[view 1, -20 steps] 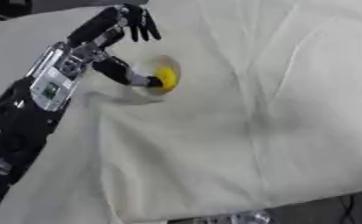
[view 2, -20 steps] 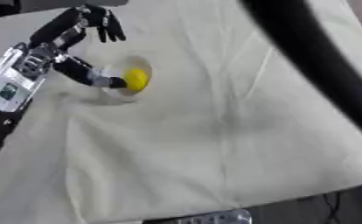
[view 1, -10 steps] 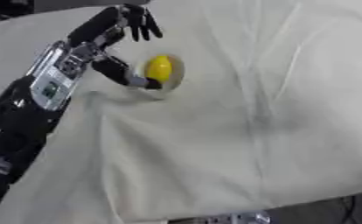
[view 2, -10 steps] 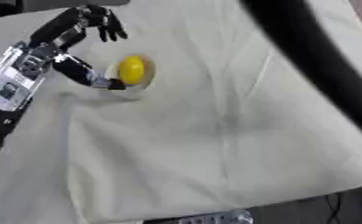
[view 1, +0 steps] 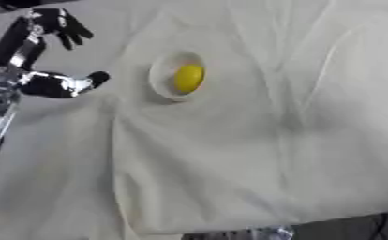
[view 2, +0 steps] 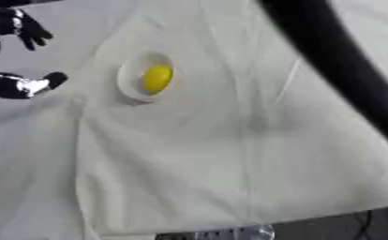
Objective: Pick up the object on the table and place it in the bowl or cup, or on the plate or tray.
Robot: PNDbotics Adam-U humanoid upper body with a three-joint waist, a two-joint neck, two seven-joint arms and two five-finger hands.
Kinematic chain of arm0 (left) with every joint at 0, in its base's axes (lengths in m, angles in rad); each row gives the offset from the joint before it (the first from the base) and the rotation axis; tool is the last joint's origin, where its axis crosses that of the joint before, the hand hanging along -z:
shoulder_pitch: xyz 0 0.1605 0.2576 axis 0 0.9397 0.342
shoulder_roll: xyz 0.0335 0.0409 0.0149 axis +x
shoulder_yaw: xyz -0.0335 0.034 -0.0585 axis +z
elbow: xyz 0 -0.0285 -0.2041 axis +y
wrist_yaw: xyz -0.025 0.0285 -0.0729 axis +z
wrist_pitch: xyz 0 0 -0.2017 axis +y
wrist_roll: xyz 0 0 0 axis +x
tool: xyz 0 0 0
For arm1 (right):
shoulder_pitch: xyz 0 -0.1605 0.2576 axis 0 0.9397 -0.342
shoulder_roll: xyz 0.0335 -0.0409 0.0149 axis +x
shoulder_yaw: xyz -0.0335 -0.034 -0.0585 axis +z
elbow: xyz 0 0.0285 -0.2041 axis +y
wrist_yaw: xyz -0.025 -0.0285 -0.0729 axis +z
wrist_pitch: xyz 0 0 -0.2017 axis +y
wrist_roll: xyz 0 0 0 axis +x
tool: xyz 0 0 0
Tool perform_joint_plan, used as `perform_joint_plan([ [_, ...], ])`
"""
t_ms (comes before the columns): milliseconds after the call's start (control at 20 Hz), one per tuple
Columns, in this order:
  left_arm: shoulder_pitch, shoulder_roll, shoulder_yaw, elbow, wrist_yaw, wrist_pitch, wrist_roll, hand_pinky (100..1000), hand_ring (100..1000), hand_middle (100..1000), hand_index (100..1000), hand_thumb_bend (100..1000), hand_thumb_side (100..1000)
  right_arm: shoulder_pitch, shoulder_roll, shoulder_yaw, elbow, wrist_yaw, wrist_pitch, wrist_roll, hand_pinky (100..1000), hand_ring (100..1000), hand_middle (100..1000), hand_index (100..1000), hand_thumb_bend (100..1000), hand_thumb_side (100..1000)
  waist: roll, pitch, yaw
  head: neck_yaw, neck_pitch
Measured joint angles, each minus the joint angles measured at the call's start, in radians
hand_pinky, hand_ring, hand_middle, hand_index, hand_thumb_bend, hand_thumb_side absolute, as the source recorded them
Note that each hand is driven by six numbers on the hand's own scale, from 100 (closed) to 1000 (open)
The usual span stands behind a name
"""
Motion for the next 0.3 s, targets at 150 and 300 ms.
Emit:
perform_joint_plan([
  [150, 0.061, -0.006, 0.092, -0.086, 0.052, 0.031, 0.099, 460, 600, 630, 721, 384, 578, 0.009, 0.018, -0.005, 0.0, 0.006, 0.003, -0.008, 525, 689, 814, 801, 100, 1000, -0.009, 0.006, 0.01, 0.0, 0.0],
  [300, 0.093, -0.047, 0.17, -0.156, 0.119, 0.044, 0.231, 480, 617, 651, 736, 388, 585, 0.022, 0.037, -0.009, 0.0, 0.014, 0.005, -0.022, 526, 691, 814, 800, 100, 1000, -0.017, 0.012, 0.017, -0.001, 0.0],
])
